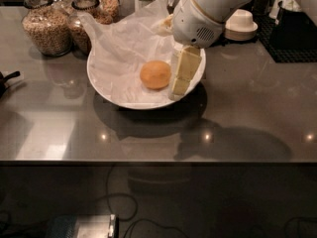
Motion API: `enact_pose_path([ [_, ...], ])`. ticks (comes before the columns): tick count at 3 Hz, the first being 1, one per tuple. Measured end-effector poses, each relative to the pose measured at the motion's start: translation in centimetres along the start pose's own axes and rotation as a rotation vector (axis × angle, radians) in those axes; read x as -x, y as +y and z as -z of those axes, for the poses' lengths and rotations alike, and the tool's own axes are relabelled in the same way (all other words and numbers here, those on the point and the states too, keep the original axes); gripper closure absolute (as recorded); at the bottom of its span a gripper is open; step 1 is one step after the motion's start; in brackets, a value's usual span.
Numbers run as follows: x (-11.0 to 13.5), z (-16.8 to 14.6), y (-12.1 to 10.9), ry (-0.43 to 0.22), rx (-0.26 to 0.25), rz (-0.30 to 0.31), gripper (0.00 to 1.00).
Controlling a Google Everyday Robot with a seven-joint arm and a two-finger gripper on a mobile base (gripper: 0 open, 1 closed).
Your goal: Pick orange from white bowl
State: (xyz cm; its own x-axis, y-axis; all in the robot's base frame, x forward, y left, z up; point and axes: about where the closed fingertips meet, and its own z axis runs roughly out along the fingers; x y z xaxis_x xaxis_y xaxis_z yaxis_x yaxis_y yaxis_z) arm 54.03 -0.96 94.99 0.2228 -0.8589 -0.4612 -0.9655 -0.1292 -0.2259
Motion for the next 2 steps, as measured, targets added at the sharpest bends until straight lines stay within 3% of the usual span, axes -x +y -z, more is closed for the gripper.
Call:
enact_pose_path([
  [1, 0.0, 0.0, 0.0, 0.0, 0.0, 0.0, 0.0],
  [2, 0.01, 0.0, 0.0, 0.0, 0.0, 0.0, 0.19],
])
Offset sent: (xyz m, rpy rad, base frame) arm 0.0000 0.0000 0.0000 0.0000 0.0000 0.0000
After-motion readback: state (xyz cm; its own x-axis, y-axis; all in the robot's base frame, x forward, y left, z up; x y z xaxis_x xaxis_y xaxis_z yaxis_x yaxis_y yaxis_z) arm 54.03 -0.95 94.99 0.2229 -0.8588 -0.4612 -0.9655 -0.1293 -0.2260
